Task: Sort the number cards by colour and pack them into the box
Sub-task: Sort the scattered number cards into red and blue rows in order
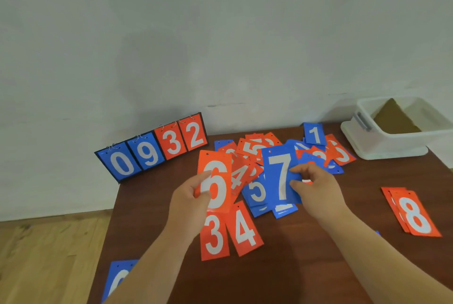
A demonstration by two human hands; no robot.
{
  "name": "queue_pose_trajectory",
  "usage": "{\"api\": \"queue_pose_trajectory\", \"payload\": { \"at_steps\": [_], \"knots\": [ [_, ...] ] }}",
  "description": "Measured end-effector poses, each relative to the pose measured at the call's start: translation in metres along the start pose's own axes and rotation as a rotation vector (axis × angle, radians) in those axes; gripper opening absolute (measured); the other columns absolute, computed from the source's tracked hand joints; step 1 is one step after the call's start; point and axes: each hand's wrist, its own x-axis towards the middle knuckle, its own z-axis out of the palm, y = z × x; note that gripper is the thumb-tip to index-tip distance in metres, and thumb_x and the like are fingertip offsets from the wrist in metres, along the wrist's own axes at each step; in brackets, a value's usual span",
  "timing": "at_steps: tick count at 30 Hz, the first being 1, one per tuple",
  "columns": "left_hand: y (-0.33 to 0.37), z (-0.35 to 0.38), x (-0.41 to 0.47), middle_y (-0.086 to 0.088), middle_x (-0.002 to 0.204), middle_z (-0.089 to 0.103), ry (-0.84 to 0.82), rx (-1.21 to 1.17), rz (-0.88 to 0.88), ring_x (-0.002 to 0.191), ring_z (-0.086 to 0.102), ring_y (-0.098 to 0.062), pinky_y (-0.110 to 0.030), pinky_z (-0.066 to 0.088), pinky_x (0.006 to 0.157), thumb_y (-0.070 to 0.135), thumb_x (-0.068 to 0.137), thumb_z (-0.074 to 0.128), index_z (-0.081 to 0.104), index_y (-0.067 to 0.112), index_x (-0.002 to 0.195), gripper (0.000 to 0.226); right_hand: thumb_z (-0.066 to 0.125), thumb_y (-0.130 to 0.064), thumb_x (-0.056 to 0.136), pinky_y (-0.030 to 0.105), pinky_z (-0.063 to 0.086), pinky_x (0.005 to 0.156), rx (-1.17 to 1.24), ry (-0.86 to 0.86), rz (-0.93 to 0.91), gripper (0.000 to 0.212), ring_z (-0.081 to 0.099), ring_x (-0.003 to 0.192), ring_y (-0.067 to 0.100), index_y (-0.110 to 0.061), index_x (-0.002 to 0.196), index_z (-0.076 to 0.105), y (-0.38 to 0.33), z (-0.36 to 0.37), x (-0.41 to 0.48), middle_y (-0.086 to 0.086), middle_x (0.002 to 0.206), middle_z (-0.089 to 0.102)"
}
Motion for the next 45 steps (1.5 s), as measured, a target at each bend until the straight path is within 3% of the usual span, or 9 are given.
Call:
{"api": "queue_pose_trajectory", "payload": {
  "at_steps": [7, 11, 15, 18, 23, 26, 31, 36, 45],
  "knots": [
    [-0.021, 0.011, 0.001, 0.010, 0.144, 0.051, -0.089, 0.095, -0.057, 0.125, 0.055, -0.015, -0.024, 0.058, 0.080, 0.014, 0.094, 0.067, 0.057, 0.046, 0.124, 0.045, 0.067, -0.009, 0.089, 0.029, 0.054, 0.066, -0.022, 0.052, 0.102, 0.022, 0.064, 0.085, 0.007, -0.029, 0.101, 0.068, 0.024, -0.011, -0.014, -0.014, 0.102, 0.064],
    [-0.034, 0.035, 0.002, 0.019, 0.123, 0.050, -0.133, 0.077, -0.056, 0.117, 0.054, -0.007, -0.025, 0.055, 0.082, 0.015, 0.095, 0.067, 0.062, 0.041, 0.120, 0.036, 0.070, -0.006, 0.085, 0.023, 0.047, 0.063, -0.037, 0.108, 0.130, 0.023, 0.065, 0.082, 0.012, -0.029, 0.090, 0.069, 0.049, -0.026, -0.022, -0.005, 0.092, 0.069],
    [-0.041, 0.073, 0.004, 0.010, 0.088, 0.062, -0.226, 0.102, 0.016, 0.074, 0.059, -0.007, -0.025, 0.051, 0.067, 0.008, 0.092, 0.065, 0.071, 0.038, 0.110, 0.036, 0.069, -0.008, 0.088, 0.026, 0.052, 0.071, -0.052, 0.191, 0.210, 0.020, 0.065, 0.084, 0.008, -0.026, 0.095, 0.071, 0.075, -0.055, -0.032, -0.007, 0.094, 0.070],
    [-0.037, 0.111, 0.002, 0.003, 0.078, 0.057, -0.318, 0.145, 0.069, 0.065, 0.054, -0.012, -0.024, 0.044, 0.059, 0.003, 0.090, 0.064, 0.071, 0.038, 0.108, 0.039, 0.067, -0.012, 0.091, 0.037, 0.057, 0.076, -0.051, 0.248, 0.252, 0.019, 0.067, 0.087, 0.013, -0.031, 0.095, 0.070, 0.096, -0.088, -0.034, -0.009, 0.097, 0.070],
    [-0.029, 0.172, -0.008, -0.004, 0.100, 0.066, -0.384, 0.195, 0.082, 0.084, 0.063, -0.012, -0.018, 0.050, 0.069, 0.004, 0.090, 0.065, 0.066, 0.038, 0.114, 0.042, 0.065, -0.018, 0.096, 0.047, 0.062, 0.071, -0.039, 0.260, 0.293, 0.016, 0.069, 0.082, 0.023, -0.033, 0.099, 0.065, 0.139, -0.146, -0.025, -0.007, 0.098, 0.068],
    [-0.026, 0.211, -0.019, 0.003, 0.107, 0.066, -0.350, 0.217, 0.055, 0.086, 0.063, -0.005, -0.012, 0.047, 0.066, 0.004, 0.088, 0.067, 0.063, 0.043, 0.109, 0.044, 0.064, -0.015, 0.095, 0.038, 0.059, 0.069, -0.085, 0.218, 0.270, 0.019, 0.066, 0.084, 0.014, -0.031, 0.103, 0.065, 0.166, -0.178, -0.009, -0.008, 0.099, 0.066],
    [-0.023, 0.278, -0.051, 0.013, 0.099, 0.065, -0.365, 0.231, -0.030, 0.090, 0.063, -0.001, -0.012, 0.046, 0.070, 0.007, 0.085, 0.072, 0.062, 0.042, 0.108, 0.043, 0.066, -0.015, 0.093, 0.041, 0.059, 0.075, -0.138, 0.104, 0.258, 0.021, 0.065, 0.088, 0.015, -0.032, 0.105, 0.065, 0.207, -0.225, 0.018, -0.011, 0.096, 0.062],
    [-0.021, 0.325, -0.079, 0.011, 0.085, 0.060, -0.308, 0.210, -0.076, 0.075, 0.060, -0.006, -0.008, 0.044, 0.062, -0.003, 0.084, 0.071, 0.063, 0.030, 0.113, 0.044, 0.065, -0.015, 0.094, 0.024, 0.048, 0.056, -0.169, -0.030, 0.264, 0.021, 0.065, 0.081, 0.011, -0.032, 0.106, 0.064, 0.235, -0.252, 0.036, -0.010, 0.097, 0.063],
    [-0.026, 0.336, -0.080, 0.011, 0.118, 0.052, -0.306, 0.347, -0.194, 0.117, 0.054, -0.013, -0.021, 0.052, 0.083, 0.009, 0.093, 0.066, 0.058, 0.040, 0.122, 0.042, 0.066, -0.012, 0.093, 0.031, 0.052, 0.066, -0.142, -0.147, 0.265, 0.020, 0.063, 0.085, 0.019, -0.028, 0.104, 0.064, 0.261, -0.255, 0.046, -0.004, 0.094, 0.063]
  ]
}}
